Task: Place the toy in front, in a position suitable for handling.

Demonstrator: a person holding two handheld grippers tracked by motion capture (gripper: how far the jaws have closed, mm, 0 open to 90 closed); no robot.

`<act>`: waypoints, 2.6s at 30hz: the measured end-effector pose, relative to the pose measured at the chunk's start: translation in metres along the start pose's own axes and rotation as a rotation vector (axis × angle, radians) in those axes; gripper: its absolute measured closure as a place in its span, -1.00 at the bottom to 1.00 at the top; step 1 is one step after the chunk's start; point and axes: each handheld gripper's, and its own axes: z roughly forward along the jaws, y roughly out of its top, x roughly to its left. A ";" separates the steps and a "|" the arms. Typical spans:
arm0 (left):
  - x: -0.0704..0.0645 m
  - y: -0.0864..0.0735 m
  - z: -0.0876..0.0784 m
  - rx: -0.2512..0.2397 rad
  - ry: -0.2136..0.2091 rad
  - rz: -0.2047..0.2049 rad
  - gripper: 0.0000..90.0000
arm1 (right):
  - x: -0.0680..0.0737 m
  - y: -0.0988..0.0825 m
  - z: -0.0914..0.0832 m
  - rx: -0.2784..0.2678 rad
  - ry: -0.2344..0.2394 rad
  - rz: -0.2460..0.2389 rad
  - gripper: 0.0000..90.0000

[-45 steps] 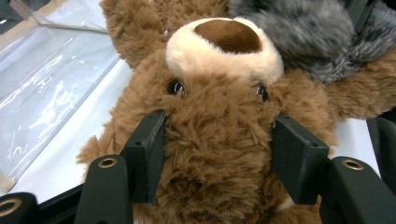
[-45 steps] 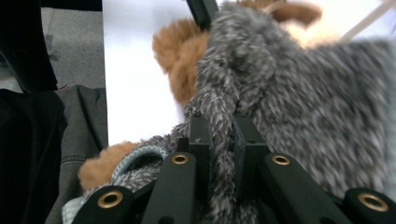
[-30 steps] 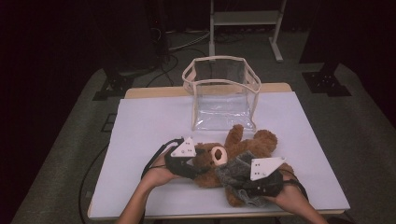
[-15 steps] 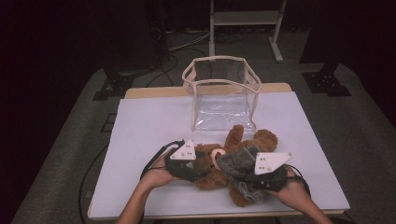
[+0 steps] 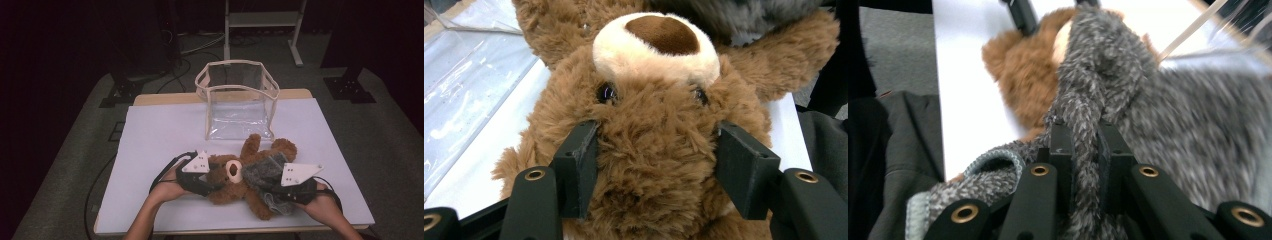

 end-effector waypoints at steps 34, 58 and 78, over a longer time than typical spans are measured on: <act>-0.016 0.019 0.011 0.012 -0.041 0.050 -0.25 | -0.028 0.024 0.026 0.021 0.104 0.038 0.76; 0.001 0.013 -0.017 -0.047 -0.052 -0.001 -0.22 | -0.027 -0.016 -0.010 -0.009 0.088 0.138 0.78; -0.010 0.012 -0.003 0.024 -0.070 0.016 -0.21 | -0.037 0.016 0.006 0.034 0.072 0.035 0.77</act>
